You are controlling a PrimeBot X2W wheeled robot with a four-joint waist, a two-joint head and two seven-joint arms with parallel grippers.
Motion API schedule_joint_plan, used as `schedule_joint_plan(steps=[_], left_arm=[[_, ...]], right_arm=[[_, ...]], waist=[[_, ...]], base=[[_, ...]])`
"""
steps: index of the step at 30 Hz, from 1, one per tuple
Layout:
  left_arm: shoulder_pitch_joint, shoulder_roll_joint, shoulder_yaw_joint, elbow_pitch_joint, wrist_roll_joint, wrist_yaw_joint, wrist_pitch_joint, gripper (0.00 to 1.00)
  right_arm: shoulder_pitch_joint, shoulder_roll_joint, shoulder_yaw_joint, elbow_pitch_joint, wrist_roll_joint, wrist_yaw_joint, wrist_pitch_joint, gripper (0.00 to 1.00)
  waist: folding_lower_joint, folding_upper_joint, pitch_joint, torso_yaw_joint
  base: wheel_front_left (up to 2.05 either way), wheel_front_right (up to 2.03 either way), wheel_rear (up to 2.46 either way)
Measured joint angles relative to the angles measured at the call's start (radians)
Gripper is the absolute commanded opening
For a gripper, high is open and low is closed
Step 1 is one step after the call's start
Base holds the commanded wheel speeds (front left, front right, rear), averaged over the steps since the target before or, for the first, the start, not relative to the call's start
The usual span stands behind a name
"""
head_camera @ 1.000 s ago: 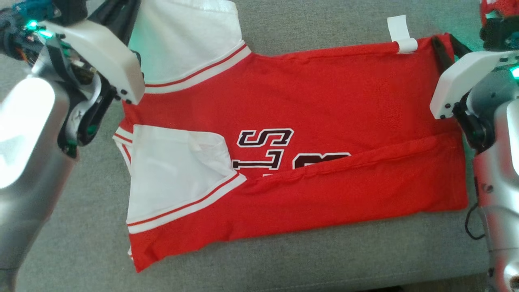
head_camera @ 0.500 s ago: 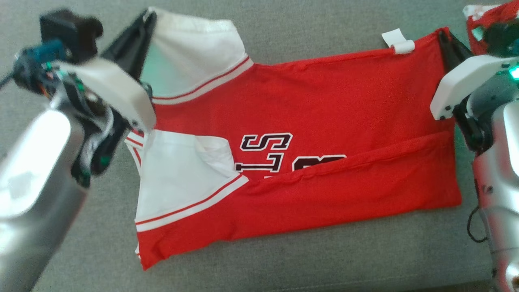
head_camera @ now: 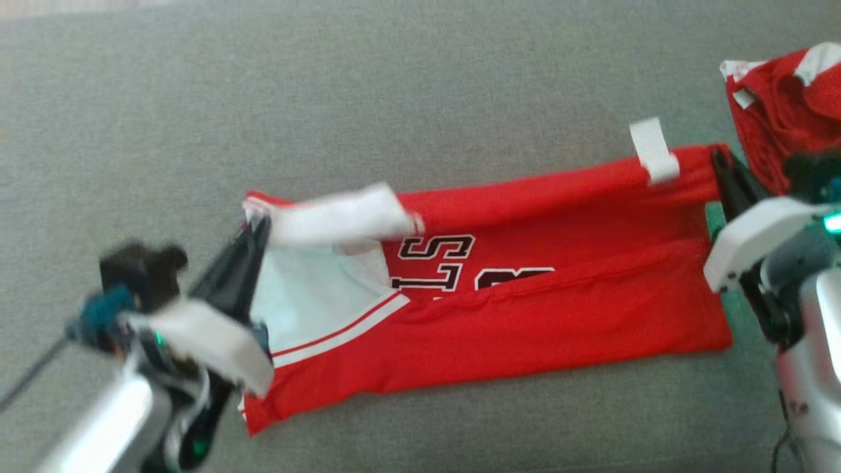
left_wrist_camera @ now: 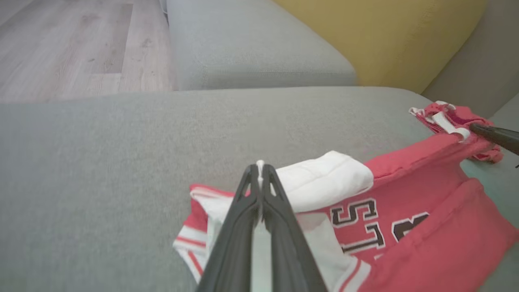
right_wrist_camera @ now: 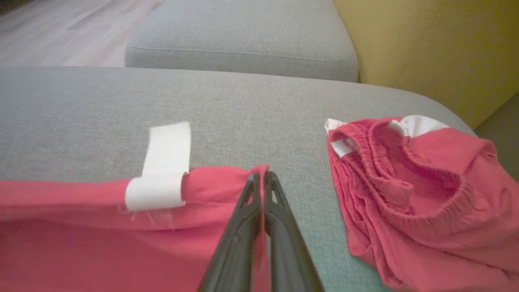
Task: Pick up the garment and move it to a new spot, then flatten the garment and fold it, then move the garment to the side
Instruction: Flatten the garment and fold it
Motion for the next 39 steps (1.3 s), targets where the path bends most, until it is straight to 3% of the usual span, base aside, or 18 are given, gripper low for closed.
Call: schedule_joint_plan(steps=[6, 15, 17, 19, 20, 21, 22, 23, 29, 39], left_arm=[[0.138, -0.033, -0.009, -0.010, -0.025, 0.026, -0.073, 0.00], [0.205, -0.103, -0.050, 0.101, -0.031, 0.024, -0.156, 0.00], [0.213, -0.116, -0.050, 0.134, -0.031, 0.015, -0.178, 0.00], [0.223, -0.131, -0.049, 0.165, -0.044, 0.008, -0.199, 0.00], [0.229, -0.135, -0.049, 0.177, -0.045, 0.008, -0.213, 0.00], [0.236, -0.137, -0.048, 0.186, -0.046, 0.007, -0.225, 0.08], [0.241, -0.137, -0.049, 0.194, -0.045, 0.003, -0.237, 0.37], [0.244, -0.137, -0.048, 0.203, -0.045, -0.001, -0.249, 1.00], [0.263, -0.157, -0.037, 0.213, -0.036, 0.010, -0.317, 1.00], [0.258, -0.174, 0.028, 0.177, 0.044, 0.089, -0.430, 1.00]], right_arm=[[0.101, 0.017, -0.041, -0.052, -0.004, 0.000, 0.000, 0.00], [0.187, 0.076, -0.098, -0.086, -0.034, 0.000, -0.046, 0.00], [0.205, 0.091, -0.116, -0.084, -0.043, 0.000, -0.062, 0.18], [0.222, 0.105, -0.125, -0.080, -0.047, 0.000, -0.073, 0.20], [0.231, 0.109, -0.130, -0.079, -0.049, 0.000, -0.078, 0.32], [0.238, 0.116, -0.139, -0.075, -0.049, 0.000, -0.085, 0.56], [0.247, 0.119, -0.145, -0.075, -0.049, 0.000, -0.090, 0.91], [0.254, 0.125, -0.152, -0.073, -0.050, 0.000, -0.097, 1.00], [0.282, 0.148, -0.197, -0.078, -0.058, 0.000, -0.133, 1.00], [0.308, 0.190, -0.275, -0.119, -0.086, 0.000, -0.183, 1.00]], waist=[[0.0001, 0.0000, -0.024, 0.017], [0.0003, 0.0000, -0.044, 0.024], [0.0003, 0.0000, -0.053, 0.023], [0.0002, 0.0000, -0.063, 0.022], [0.0002, 0.0000, -0.068, 0.022], [0.0002, 0.0000, -0.072, 0.021], [0.0002, 0.0000, -0.077, 0.020], [0.0002, 0.0000, -0.081, 0.020], [0.0002, 0.0000, -0.098, 0.020], [0.0002, 0.0000, -0.121, 0.038]], base=[[0.00, 0.00, 0.00], [0.00, 0.00, 0.00], [0.00, 0.00, 0.00], [0.00, 0.00, 0.00], [0.00, 0.00, 0.00], [0.00, 0.00, 0.00], [0.00, 0.00, 0.00], [0.00, 0.00, 0.00], [0.00, 0.00, 0.00], [0.00, 0.00, 0.00]])
